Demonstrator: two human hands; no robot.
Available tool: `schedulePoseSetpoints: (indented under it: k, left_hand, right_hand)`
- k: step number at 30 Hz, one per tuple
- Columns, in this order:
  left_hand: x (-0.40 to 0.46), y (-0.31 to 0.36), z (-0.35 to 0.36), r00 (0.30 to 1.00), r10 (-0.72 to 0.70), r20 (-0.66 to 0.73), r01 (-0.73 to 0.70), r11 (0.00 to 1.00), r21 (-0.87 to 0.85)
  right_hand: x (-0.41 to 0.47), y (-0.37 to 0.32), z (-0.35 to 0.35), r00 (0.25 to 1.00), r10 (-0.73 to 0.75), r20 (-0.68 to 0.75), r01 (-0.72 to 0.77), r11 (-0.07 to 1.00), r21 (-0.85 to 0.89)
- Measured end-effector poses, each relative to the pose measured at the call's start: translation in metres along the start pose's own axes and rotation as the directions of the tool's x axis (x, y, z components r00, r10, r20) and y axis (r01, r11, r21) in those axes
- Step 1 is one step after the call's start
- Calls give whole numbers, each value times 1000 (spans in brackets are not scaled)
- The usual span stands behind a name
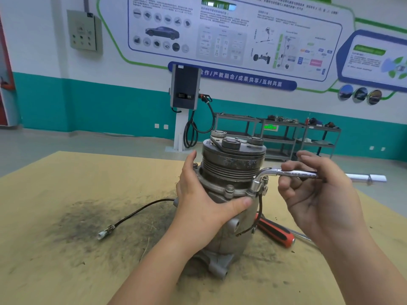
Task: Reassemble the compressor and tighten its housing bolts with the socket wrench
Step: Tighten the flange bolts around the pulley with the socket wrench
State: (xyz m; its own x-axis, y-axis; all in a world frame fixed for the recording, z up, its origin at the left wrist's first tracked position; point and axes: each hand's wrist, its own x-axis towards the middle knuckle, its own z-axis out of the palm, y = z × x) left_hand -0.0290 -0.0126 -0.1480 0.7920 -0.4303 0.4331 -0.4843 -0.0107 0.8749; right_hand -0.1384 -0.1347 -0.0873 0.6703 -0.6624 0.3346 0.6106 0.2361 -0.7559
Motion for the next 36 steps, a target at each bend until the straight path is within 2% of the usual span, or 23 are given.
schedulePoseSetpoints:
  k: [7,12,14,18,23,26,29,31,34,36]
  left_hand:
    - [2,1,-2,998,14,55,-13,1000,-20]
    - [1,3,-1,999,33,26,-33,999,-25]
    - [-1,3,0,999,36,-1,-36,999,-24]
    - [-4,4,0,998,36,-44,-36,999,4]
    - [-3,3,0,999,33,-32,-32,999,13]
    - [-2,2,0,999,28,-25,-28,999,15]
    - [-2,1,1,999,35,-39,-34,999,14]
    - [-2,1,2,998,38,-54,-37,999,16]
    - [-3,0,2,998,24,-60,-24,1000,4]
    - [-3,-1,2,998,13,-60,-14,1000,-15]
  right_hand:
    - [17,3,-6,997,67,33,-66,997,-27]
    - [38,0,-4,963,249,106,-240,967,-88]
    - [42,1,-4,952,279,130,-268,959,-93]
    - [42,6,-18,953,241,182,-242,970,-15]
    - [35,8,-36,938,178,299,-216,971,100]
    - [37,1,-40,909,210,361,-275,952,137]
    - [43,-3,-41,843,279,460,-392,904,171]
    - [46,-4,-40,860,251,445,-337,933,125]
    - [37,-1,-29,925,147,350,-185,980,77]
    - [31,-1,-27,942,56,330,-78,996,52]
